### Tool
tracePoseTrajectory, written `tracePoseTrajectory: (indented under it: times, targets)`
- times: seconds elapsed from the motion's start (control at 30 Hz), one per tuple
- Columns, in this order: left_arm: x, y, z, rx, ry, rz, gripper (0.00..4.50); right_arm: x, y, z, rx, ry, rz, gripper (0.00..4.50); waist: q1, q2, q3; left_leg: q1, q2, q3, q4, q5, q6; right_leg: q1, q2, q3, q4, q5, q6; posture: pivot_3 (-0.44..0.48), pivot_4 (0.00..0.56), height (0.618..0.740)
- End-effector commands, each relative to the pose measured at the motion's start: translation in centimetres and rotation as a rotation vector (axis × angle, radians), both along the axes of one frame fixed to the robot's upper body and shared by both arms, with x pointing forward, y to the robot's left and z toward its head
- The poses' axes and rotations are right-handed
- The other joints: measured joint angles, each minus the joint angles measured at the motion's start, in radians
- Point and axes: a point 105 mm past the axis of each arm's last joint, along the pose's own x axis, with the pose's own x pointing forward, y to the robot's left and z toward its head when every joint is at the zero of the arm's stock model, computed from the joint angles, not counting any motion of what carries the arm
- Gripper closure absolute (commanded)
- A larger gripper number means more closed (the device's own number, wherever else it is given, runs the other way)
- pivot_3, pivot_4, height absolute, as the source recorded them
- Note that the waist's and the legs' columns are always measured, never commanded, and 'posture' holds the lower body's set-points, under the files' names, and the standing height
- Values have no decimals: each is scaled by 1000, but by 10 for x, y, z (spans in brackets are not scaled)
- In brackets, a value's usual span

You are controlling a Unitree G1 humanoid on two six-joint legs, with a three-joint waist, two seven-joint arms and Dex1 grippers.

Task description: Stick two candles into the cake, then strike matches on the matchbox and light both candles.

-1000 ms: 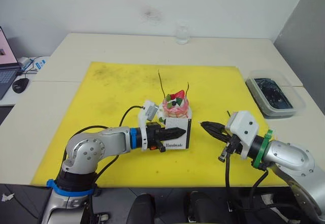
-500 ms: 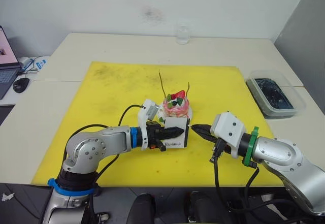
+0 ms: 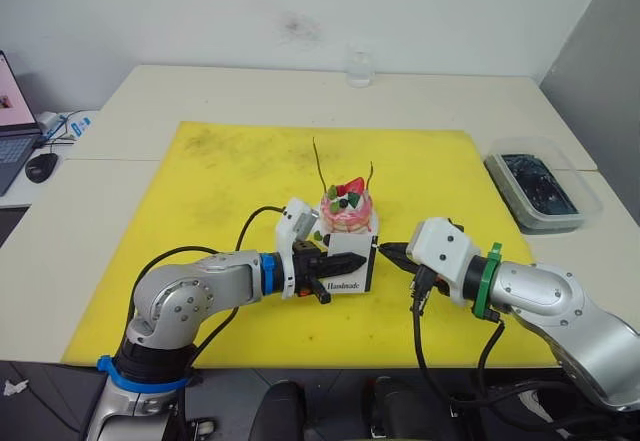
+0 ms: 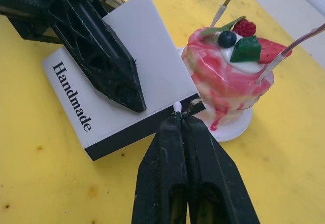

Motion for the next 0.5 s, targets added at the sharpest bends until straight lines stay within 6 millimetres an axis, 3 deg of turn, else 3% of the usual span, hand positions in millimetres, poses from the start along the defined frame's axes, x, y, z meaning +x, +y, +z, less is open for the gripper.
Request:
tracePoseTrajectory:
  times: [0.03, 0.5]
  targets:
    - [-2, -4, 8, -17, -48, -19, 4500, 1, 1, 8, 2, -46, 2, 4482, 0, 0, 0, 0, 0, 0, 0, 0, 0, 0, 0, 0, 0, 0, 0, 0, 150, 740]
    - [-6, -7, 9, -19, -68, -44, 4500, -2, 3, -2, -15, -10, 4, 4482, 0, 0, 0, 0, 0, 0, 0, 0, 0, 0, 0, 0, 0, 0, 0, 0, 150, 740]
